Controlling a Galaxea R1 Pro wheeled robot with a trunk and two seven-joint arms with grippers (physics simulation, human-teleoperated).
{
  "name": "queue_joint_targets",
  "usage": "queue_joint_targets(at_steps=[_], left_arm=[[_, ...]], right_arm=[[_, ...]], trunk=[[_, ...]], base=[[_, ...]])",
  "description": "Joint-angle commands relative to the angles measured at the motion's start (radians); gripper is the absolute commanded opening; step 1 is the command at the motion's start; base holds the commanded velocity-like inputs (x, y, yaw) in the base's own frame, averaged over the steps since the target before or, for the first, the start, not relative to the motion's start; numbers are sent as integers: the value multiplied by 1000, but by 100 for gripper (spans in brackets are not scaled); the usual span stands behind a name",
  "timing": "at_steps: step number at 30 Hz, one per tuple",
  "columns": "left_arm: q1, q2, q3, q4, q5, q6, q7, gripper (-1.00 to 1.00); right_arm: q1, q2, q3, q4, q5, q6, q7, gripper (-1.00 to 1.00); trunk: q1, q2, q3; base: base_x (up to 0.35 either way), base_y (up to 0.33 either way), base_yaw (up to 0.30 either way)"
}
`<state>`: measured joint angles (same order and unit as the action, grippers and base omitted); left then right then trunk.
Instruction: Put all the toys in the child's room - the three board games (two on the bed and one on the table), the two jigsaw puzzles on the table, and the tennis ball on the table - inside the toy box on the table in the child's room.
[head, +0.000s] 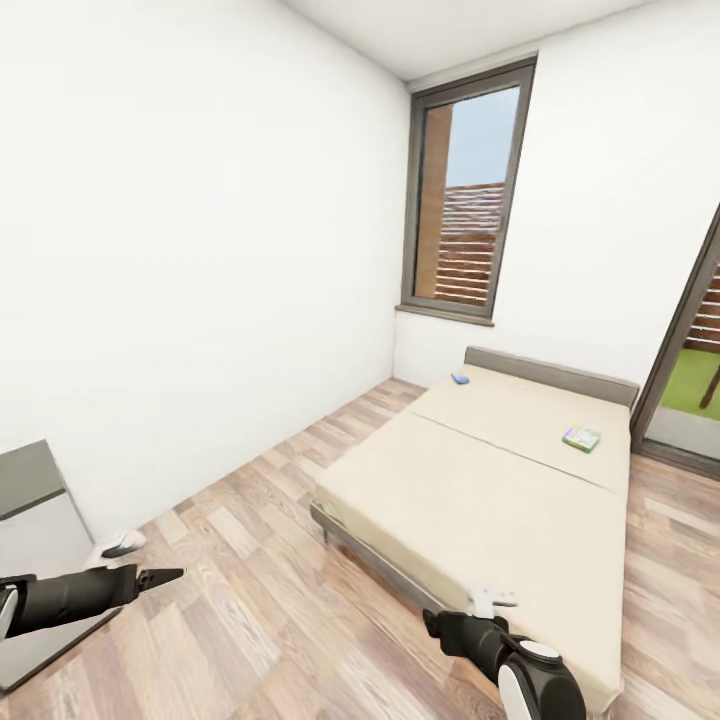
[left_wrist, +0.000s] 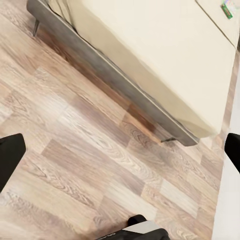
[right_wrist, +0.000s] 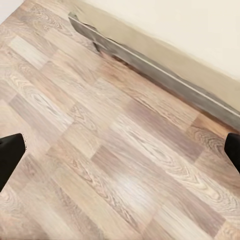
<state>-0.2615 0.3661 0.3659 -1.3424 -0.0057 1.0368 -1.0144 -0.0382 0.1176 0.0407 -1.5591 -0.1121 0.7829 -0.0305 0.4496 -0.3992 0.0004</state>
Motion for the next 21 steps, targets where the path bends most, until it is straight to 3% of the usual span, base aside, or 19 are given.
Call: queue_joint_targets(at_steps=[1, 21], left_arm=[[-1, 0, 1, 0, -1, 8, -4, 100], [-1, -1, 1, 0, -2, 7, -3, 100]], right_arm=[[0, 0, -1, -1, -8, 4, -3, 100], [0, 0, -1, 0, -8, 4, -3, 100]], trunk=[[0, -1, 0], [0, -1, 0]], base=[[0, 0, 290], [0, 0, 290]])
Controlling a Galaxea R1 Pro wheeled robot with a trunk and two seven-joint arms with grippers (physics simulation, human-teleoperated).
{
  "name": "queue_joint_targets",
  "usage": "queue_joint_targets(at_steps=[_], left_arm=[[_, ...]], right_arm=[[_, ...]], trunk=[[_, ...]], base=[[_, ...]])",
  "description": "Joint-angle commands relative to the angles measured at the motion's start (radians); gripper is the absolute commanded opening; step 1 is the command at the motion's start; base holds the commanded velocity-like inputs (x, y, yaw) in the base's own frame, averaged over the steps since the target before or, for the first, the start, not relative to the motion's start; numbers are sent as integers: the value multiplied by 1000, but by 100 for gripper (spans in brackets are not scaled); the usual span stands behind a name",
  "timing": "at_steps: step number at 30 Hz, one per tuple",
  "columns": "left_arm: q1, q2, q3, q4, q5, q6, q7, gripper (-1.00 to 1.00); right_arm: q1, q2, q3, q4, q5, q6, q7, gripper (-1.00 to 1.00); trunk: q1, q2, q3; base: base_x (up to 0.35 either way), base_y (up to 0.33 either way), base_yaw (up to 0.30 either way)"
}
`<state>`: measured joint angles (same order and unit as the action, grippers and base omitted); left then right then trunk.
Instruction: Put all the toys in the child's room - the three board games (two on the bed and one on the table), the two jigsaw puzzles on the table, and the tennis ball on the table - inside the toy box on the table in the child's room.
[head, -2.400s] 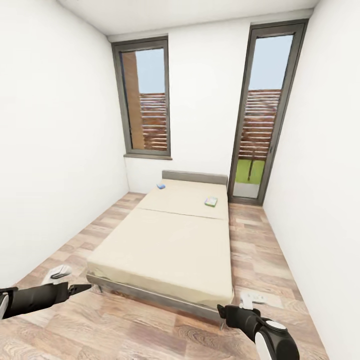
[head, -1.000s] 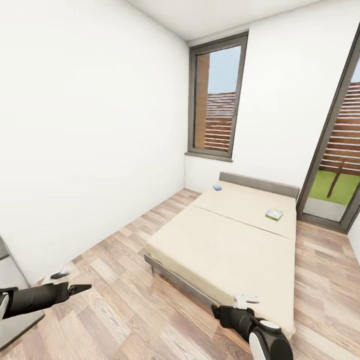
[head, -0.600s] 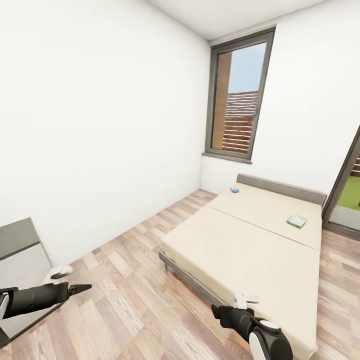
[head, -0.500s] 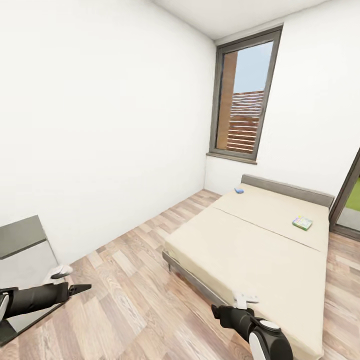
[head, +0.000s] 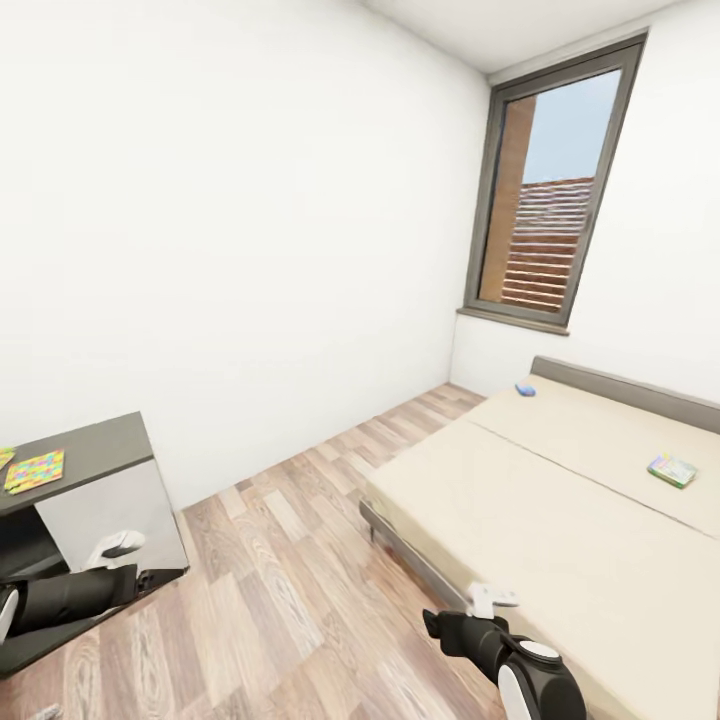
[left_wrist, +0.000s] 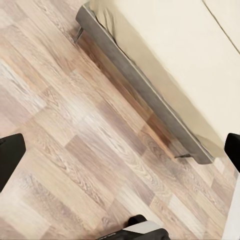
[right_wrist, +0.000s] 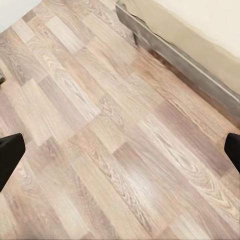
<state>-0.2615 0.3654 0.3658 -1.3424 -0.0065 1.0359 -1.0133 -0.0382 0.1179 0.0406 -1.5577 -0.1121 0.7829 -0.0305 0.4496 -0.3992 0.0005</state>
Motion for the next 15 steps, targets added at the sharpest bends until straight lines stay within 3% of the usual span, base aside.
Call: queue_joint_targets(at_steps=[1, 7, 15], left_arm=[[-1, 0, 1, 0, -1, 8, -4, 100], [-1, 0, 1, 0, -1, 7, -4, 100], [-1, 0, 2, 0, -1, 5, -4, 100]], right_arm=[[0, 0, -1, -1, -8, 4, -3, 100], [0, -1, -1, -1, -8, 2, -3, 100], [0, -1, -1, -1, -8, 0, -3, 100]], trunk=[[0, -1, 0], [0, -1, 0], [0, -1, 0]], base=[[0, 0, 290], [8, 0, 261], [145, 0, 73]])
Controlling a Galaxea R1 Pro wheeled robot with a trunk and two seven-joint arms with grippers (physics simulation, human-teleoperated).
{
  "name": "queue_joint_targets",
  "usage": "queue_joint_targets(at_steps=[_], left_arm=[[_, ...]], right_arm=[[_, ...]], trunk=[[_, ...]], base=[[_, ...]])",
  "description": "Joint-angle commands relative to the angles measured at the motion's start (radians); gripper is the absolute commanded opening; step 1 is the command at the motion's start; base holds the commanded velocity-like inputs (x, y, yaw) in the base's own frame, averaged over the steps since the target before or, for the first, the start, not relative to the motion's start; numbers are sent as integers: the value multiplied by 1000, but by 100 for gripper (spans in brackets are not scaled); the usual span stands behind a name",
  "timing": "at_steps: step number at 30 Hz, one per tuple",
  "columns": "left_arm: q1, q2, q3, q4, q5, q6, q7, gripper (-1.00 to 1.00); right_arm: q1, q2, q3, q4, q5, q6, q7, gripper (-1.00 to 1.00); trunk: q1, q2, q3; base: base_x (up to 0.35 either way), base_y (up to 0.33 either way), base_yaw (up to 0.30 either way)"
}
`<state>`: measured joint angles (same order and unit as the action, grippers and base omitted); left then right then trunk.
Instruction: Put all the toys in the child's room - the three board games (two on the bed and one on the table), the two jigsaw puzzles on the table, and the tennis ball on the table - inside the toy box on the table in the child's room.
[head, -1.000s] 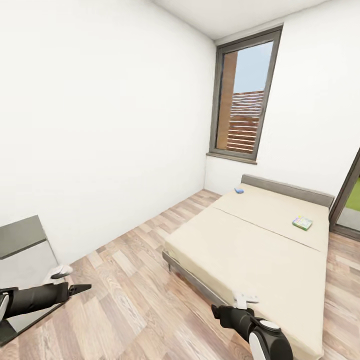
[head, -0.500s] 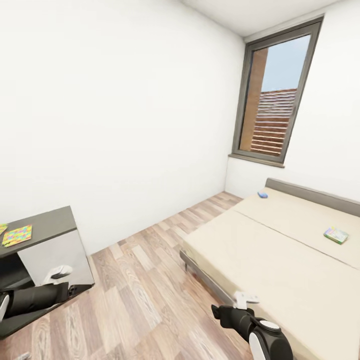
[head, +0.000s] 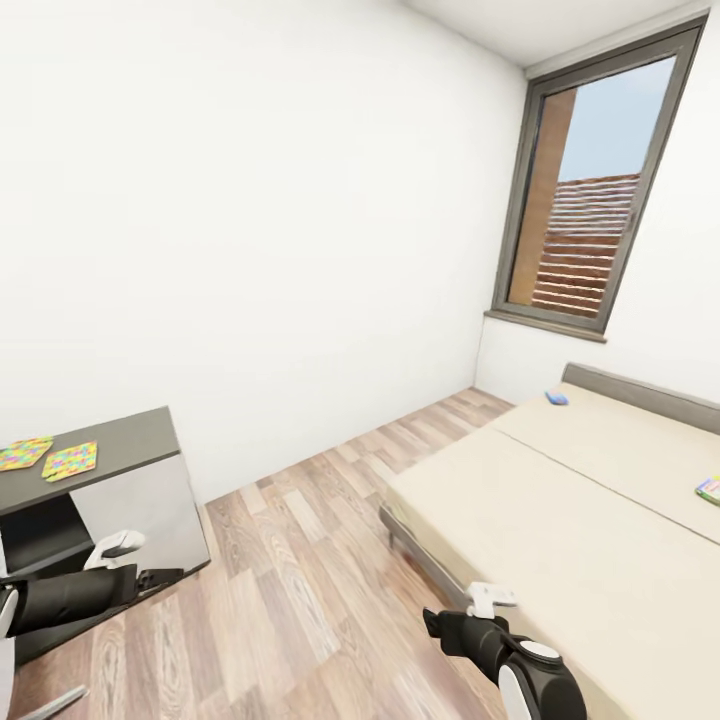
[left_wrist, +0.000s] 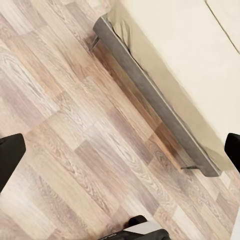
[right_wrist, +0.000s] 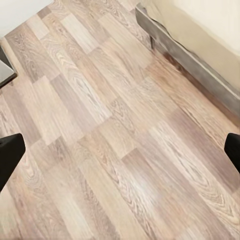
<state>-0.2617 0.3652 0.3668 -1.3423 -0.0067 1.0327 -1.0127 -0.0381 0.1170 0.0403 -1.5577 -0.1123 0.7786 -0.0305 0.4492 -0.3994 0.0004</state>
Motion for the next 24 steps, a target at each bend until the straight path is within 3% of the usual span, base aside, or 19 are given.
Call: queue_joint_targets(at_steps=[1, 14, 24], left_arm=[[-1, 0, 1, 0, -1, 8, -4, 100], [-1, 0, 1, 0, -1, 7, -4, 100], [-1, 0, 1, 0, -1, 7, -4, 100]], right_arm=[[0, 0, 0, -1, -7, 4, -3, 100], [0, 1, 0, -1, -7, 4, -3, 100], [0, 1, 0, -1, -7, 4, -3, 100]], trunk=[[1, -1, 0], [1, -1, 0], [1, -1, 0]], base=[[236, 0, 24], [149, 4, 6], [149, 129, 0]])
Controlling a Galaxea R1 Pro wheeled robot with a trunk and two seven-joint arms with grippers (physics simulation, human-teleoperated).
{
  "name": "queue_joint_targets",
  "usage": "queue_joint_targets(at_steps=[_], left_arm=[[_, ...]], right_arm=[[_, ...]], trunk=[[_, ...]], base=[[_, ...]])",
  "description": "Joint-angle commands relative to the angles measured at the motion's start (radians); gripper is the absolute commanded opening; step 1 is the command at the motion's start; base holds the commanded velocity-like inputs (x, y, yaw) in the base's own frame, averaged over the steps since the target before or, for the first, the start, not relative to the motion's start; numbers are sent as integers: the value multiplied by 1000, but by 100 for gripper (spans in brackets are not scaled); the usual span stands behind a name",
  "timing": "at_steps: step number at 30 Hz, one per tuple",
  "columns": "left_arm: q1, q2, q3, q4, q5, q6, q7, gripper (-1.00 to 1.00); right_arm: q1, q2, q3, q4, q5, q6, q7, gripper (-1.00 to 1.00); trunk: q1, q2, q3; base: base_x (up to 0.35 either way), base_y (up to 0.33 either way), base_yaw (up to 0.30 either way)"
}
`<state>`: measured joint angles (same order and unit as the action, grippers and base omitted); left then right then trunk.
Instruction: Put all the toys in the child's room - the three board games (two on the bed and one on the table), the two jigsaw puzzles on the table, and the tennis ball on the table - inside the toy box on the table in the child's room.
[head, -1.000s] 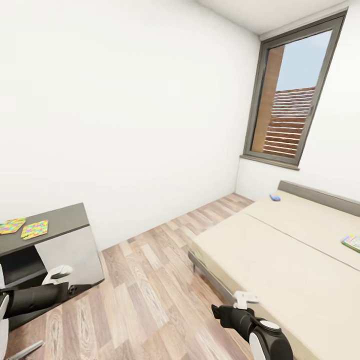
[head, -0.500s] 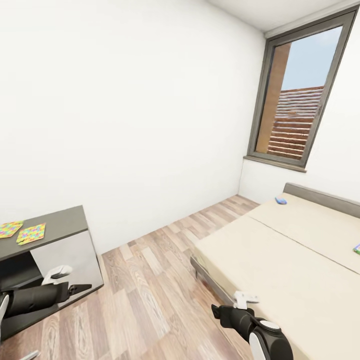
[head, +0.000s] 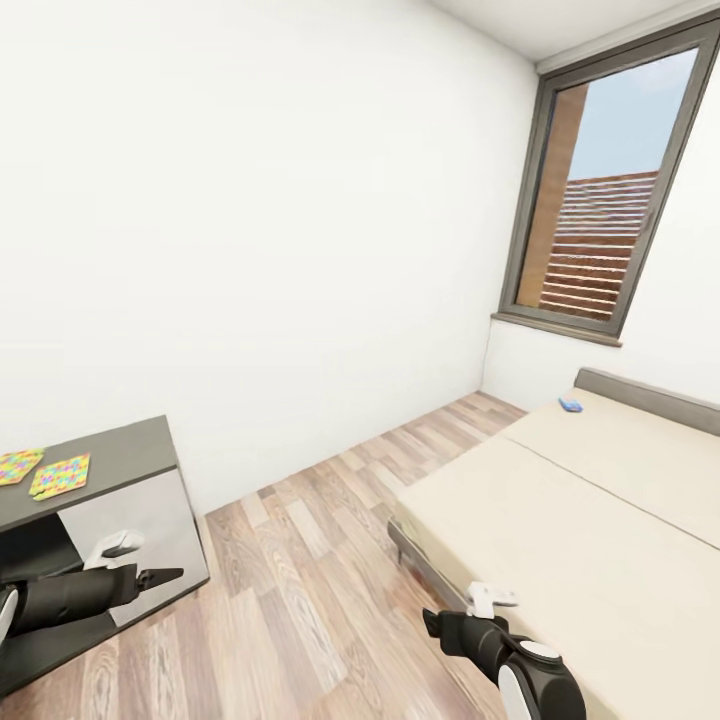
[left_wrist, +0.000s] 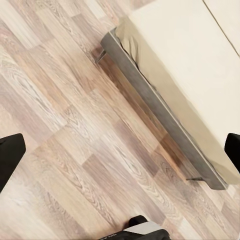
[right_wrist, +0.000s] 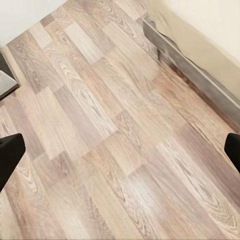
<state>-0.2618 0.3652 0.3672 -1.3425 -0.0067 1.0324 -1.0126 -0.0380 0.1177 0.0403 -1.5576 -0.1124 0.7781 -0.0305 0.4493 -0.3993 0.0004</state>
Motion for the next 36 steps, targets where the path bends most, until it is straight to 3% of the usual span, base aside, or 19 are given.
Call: queue_joint_targets(at_steps=[1, 24, 36], left_arm=[[-1, 0, 1, 0, -1, 8, -4, 100], [-1, 0, 1, 0, 1, 8, -5, 100], [-1, 0, 1, 0, 1, 6, -4, 100]], right_arm=[[0, 0, 0, -1, -7, 4, -3, 100], [0, 0, 1, -1, -7, 3, -3, 100], [0, 0, 1, -1, -7, 3, -3, 100]], trunk=[[1, -1, 0], [1, -1, 0], [1, -1, 7]], base=[[130, 110, 0], [34, 24, 4], [219, 123, 174]])
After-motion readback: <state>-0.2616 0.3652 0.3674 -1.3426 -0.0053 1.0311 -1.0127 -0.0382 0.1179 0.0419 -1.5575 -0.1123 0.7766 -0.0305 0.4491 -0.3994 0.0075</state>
